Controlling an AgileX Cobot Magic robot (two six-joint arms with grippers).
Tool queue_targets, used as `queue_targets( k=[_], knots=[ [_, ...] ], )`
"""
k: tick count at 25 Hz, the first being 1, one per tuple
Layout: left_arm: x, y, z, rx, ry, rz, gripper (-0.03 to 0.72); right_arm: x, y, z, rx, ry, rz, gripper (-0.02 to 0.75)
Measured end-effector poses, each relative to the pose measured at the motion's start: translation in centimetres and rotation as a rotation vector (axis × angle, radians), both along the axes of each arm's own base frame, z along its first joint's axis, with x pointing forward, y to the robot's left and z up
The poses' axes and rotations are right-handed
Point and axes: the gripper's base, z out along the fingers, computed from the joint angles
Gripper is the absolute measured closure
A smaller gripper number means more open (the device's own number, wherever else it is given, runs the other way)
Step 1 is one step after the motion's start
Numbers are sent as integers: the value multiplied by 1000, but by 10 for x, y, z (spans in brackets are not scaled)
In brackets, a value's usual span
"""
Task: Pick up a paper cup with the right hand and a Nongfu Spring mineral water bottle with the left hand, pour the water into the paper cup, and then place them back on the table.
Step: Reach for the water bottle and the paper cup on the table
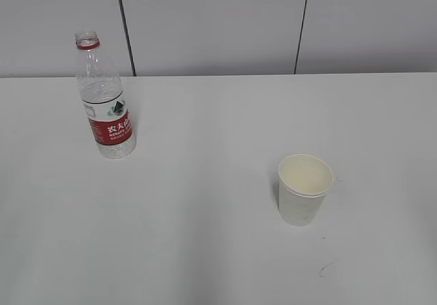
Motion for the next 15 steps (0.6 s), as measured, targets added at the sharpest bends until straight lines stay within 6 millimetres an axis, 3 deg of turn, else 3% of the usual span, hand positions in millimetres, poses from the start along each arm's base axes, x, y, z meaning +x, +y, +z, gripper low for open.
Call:
queue_targets(
  k=[15],
  knots=[
    [0, 0, 0, 0, 0, 0, 221, 106, 0, 20, -6, -93, 112, 156]
  ],
)
